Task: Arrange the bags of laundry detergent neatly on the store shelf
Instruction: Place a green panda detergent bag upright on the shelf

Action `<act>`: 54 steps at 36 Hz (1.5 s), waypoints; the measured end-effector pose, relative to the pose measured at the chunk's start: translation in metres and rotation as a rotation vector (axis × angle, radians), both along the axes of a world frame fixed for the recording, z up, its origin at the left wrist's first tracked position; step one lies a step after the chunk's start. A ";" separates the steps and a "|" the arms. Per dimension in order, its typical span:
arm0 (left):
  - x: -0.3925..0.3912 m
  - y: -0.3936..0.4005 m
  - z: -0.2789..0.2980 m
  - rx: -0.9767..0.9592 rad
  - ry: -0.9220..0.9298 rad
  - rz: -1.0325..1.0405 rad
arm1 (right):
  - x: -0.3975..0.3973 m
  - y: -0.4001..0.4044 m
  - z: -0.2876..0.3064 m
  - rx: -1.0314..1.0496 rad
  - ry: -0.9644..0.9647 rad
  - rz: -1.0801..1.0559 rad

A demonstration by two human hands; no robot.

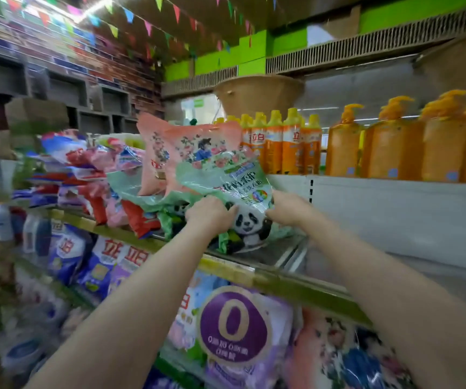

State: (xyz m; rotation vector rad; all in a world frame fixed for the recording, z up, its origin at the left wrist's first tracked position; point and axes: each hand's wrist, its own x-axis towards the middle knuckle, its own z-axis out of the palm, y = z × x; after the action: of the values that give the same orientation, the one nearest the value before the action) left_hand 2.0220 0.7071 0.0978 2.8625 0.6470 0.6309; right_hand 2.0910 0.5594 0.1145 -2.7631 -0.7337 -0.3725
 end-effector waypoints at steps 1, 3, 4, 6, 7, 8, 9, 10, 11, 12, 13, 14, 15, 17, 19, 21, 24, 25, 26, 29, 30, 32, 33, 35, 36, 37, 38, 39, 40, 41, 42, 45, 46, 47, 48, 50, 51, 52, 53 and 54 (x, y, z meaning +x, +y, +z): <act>0.010 0.000 -0.005 -0.037 0.018 0.006 | 0.010 0.000 -0.004 0.005 0.014 -0.015; 0.026 -0.001 -0.013 -0.070 0.069 0.005 | 0.028 -0.002 -0.010 0.052 0.035 -0.047; 0.032 -0.002 -0.017 -0.069 0.094 0.000 | 0.036 -0.003 -0.014 0.102 0.059 -0.060; 0.041 -0.003 -0.021 -0.061 0.134 -0.021 | 0.054 -0.005 -0.023 0.179 0.166 -0.075; 0.046 -0.002 -0.022 -0.069 0.146 -0.030 | 0.063 -0.005 -0.029 0.210 0.237 -0.075; 0.050 0.000 -0.023 -0.085 0.151 -0.036 | 0.070 -0.005 -0.034 0.243 0.299 -0.070; 0.053 0.002 -0.022 -0.103 0.153 -0.044 | 0.078 -0.004 -0.040 0.280 0.361 -0.061; 0.055 0.005 -0.021 -0.120 0.154 -0.055 | 0.084 -0.001 -0.045 0.326 0.407 -0.048; 0.056 0.008 -0.020 -0.139 0.155 -0.069 | 0.091 0.003 -0.050 0.380 0.444 -0.038; 0.057 0.009 -0.018 -0.156 0.157 -0.088 | 0.095 0.006 -0.053 0.431 0.469 -0.027; 0.056 0.009 -0.016 -0.174 0.162 -0.111 | 0.101 0.009 -0.057 0.468 0.486 -0.011; 0.055 0.009 -0.015 -0.191 0.164 -0.131 | 0.103 0.011 -0.057 0.497 0.496 0.000; 0.053 0.008 -0.014 -0.212 0.166 -0.145 | 0.103 0.013 -0.055 0.530 0.509 -0.002; 0.050 0.007 -0.014 -0.264 0.161 -0.161 | 0.104 0.013 -0.052 0.592 0.516 -0.027; 0.046 0.007 -0.013 -0.342 0.138 -0.181 | 0.107 0.010 -0.052 0.605 0.493 -0.063; 0.041 0.007 -0.015 -0.463 0.111 -0.218 | 0.106 0.004 -0.052 0.587 0.448 -0.100; 0.033 0.004 -0.021 -0.617 0.038 -0.253 | 0.091 -0.002 -0.050 0.628 0.380 -0.127; 0.031 0.003 -0.024 -0.658 -0.003 -0.252 | 0.086 -0.004 -0.049 0.656 0.354 -0.148; 0.031 0.003 -0.027 -0.702 -0.043 -0.241 | 0.078 -0.005 -0.048 0.669 0.327 -0.167; 0.029 -0.003 -0.033 -0.734 -0.144 -0.215 | 0.060 -0.013 -0.049 0.702 0.252 -0.197; 0.028 -0.006 -0.032 -0.727 -0.164 -0.223 | 0.054 -0.017 -0.049 0.724 0.230 -0.210; 0.022 -0.014 -0.026 -0.721 -0.199 -0.252 | 0.041 -0.026 -0.048 0.735 0.188 -0.236; 0.017 -0.019 -0.023 -0.728 -0.216 -0.266 | 0.033 -0.032 -0.046 0.733 0.174 -0.255; 0.013 -0.025 -0.016 -0.763 -0.289 -0.276 | 0.021 -0.039 -0.042 0.756 0.137 -0.277; 0.012 -0.028 -0.012 -0.782 -0.329 -0.296 | 0.013 -0.044 -0.039 0.769 0.107 -0.297; 0.009 -0.031 -0.009 -0.788 -0.348 -0.332 | 0.005 -0.050 -0.037 0.782 0.086 -0.318; 0.006 -0.036 -0.005 -0.791 -0.354 -0.368 | -0.005 -0.056 -0.035 0.798 0.061 -0.328; 0.004 -0.041 -0.003 -0.799 -0.366 -0.408 | -0.013 -0.063 -0.036 0.830 0.046 -0.333; 0.001 -0.047 -0.001 -0.802 -0.387 -0.453 | -0.022 -0.071 -0.036 0.870 0.012 -0.327; -0.003 -0.054 0.001 -0.787 -0.397 -0.487 | -0.030 -0.080 -0.037 0.912 -0.027 -0.324; -0.007 -0.062 0.003 -0.766 -0.401 -0.520 | -0.040 -0.090 -0.038 0.943 -0.061 -0.327; -0.017 -0.091 0.004 -0.794 -0.414 -0.648 | -0.068 -0.117 -0.039 1.000 -0.075 -0.342; -0.018 -0.099 0.004 -0.810 -0.405 -0.685 | -0.076 -0.127 -0.038 1.003 -0.066 -0.359; -0.018 -0.108 0.004 -0.814 -0.396 -0.697 | -0.083 -0.137 -0.037 1.016 -0.064 -0.372; -0.019 -0.118 0.004 -0.820 -0.388 -0.708 | -0.091 -0.146 -0.035 1.034 -0.071 -0.378; -0.023 -0.138 0.006 -0.801 -0.378 -0.737 | -0.103 -0.166 -0.031 1.047 -0.088 -0.398; -0.025 -0.148 0.007 -0.783 -0.367 -0.745 | -0.108 -0.177 -0.029 1.030 -0.096 -0.421; -0.027 -0.158 0.009 -0.779 -0.356 -0.752 | -0.112 -0.187 -0.027 1.007 -0.109 -0.445; -0.028 -0.167 0.011 -0.773 -0.354 -0.762 | -0.115 -0.199 -0.025 0.988 -0.121 -0.469; -0.031 -0.177 0.013 -0.766 -0.354 -0.779 | -0.118 -0.210 -0.023 0.974 -0.130 -0.490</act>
State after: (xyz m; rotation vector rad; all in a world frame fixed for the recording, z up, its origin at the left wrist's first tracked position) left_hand 1.9913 0.5304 0.1112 1.9635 -0.2541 0.5560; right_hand 1.9732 0.3498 0.0914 -1.9352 0.1388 -0.7606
